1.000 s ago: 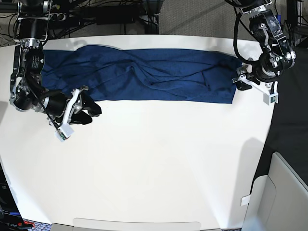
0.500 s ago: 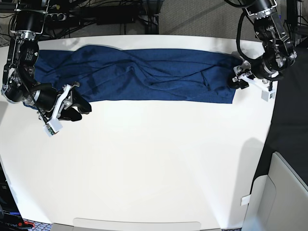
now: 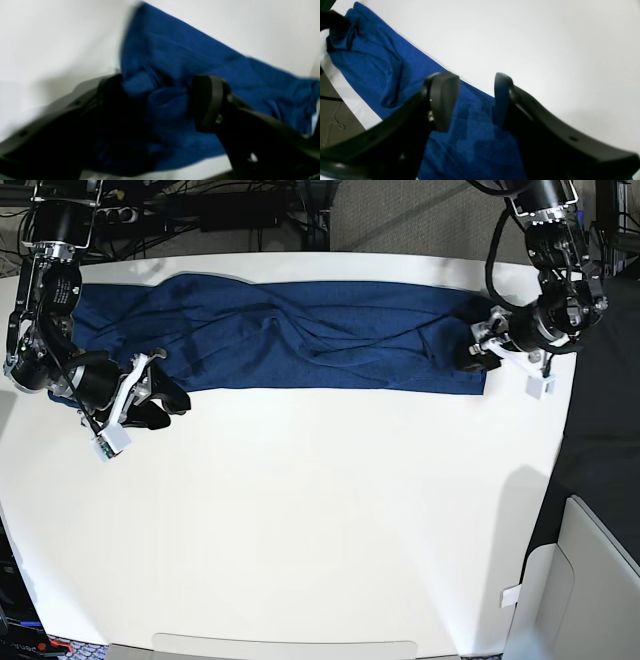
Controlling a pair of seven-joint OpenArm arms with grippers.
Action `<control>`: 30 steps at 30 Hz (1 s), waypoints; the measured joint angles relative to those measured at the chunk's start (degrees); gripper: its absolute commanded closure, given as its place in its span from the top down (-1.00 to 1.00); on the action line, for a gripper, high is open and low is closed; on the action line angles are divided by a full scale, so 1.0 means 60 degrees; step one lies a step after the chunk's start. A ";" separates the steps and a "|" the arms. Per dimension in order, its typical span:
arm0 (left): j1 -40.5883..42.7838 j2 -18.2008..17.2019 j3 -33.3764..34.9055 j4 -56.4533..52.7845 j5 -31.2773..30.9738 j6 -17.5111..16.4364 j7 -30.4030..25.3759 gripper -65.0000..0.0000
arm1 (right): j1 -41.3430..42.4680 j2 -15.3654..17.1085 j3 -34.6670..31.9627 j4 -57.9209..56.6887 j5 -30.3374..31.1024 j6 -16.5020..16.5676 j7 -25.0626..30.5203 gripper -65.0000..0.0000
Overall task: Fold the T-shirt properly
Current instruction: 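Grasp the end of the folded strip with the left gripper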
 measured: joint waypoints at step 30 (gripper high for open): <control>-0.0758 0.0087 -0.2033 0.0138 -0.0215 0.0222 0.0441 -1.00 | -0.0029 -0.0025 0.0000 0.0000 -0.0004 0.0000 -0.0004 -0.15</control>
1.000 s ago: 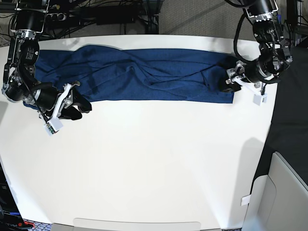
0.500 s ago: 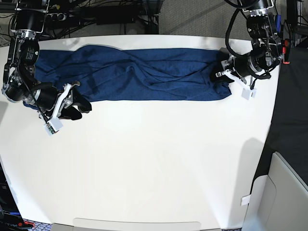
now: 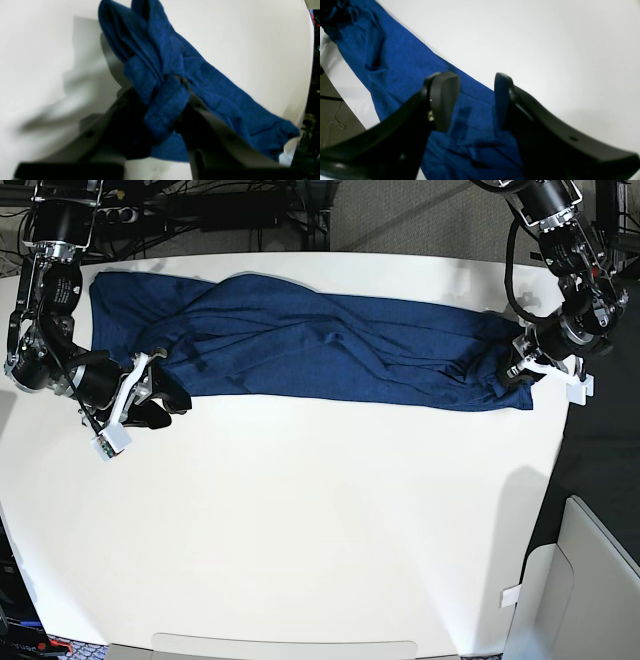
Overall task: Fold the T-shirt properly
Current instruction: 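Grasp the end of the folded strip with the left gripper, then fold the strip end over toward the right gripper with the left gripper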
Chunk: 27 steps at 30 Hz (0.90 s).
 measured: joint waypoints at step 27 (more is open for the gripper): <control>0.0627 0.3089 0.4390 0.3238 -0.0696 -0.0084 0.0550 -0.99 | -0.0634 -0.0004 0.1045 -0.0036 -0.0066 -0.0004 0.0007 -0.15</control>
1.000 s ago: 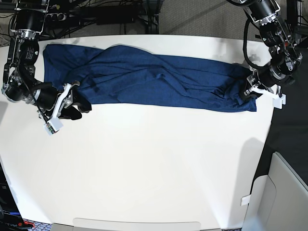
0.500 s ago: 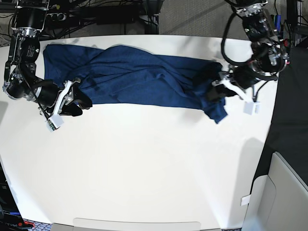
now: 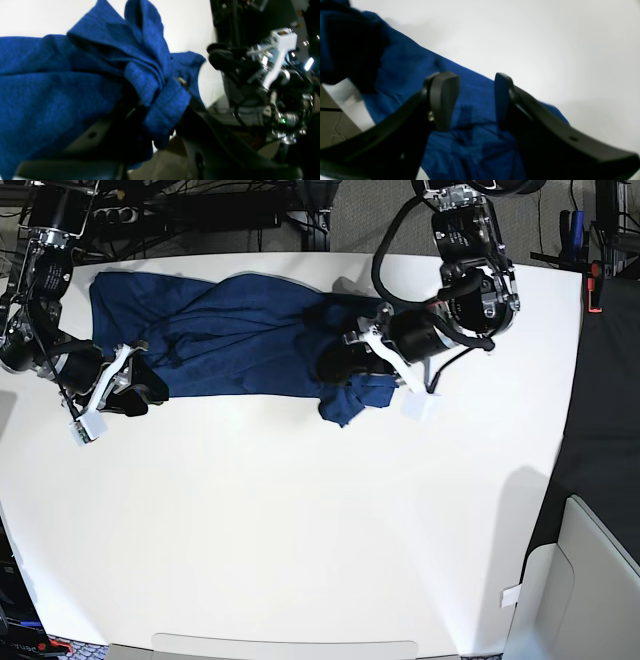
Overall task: Fold the T-shirt properly
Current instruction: 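Fold the strip end over toward the right gripper with the left gripper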
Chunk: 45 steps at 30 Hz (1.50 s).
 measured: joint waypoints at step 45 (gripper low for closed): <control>0.0339 -0.1723 0.0994 0.0040 -0.0036 0.0000 0.0051 -0.01 | -0.0714 0.0397 0.0401 0.0007 -0.0350 0.0004 0.0004 -0.15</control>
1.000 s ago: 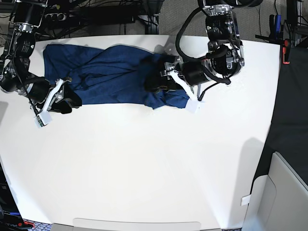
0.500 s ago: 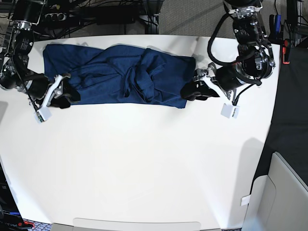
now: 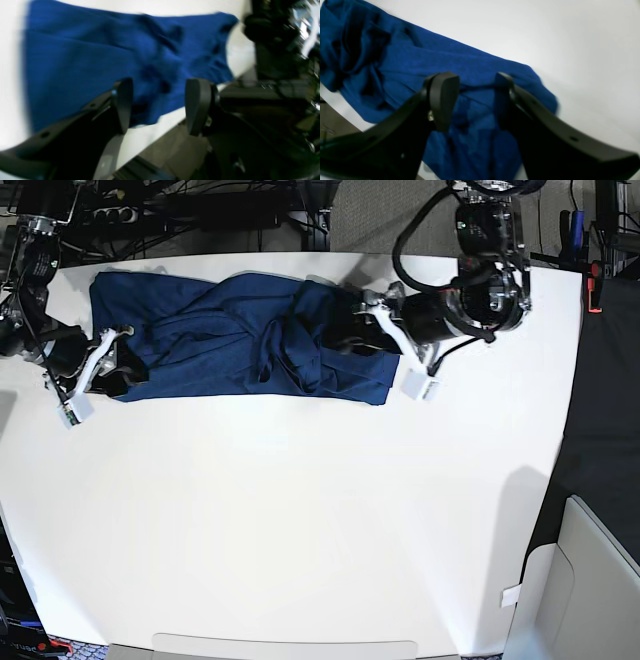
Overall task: Fold the T-shirt properly
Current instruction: 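Fold the strip end over toward the right gripper with the left gripper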
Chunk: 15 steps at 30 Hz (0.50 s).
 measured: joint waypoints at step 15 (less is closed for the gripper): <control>-0.0007 -0.0186 0.0062 -0.0342 0.0025 0.0004 -0.0036 -0.01 | 0.0033 -0.0146 0.0000 0.0000 0.0018 0.0000 -0.0004 -0.15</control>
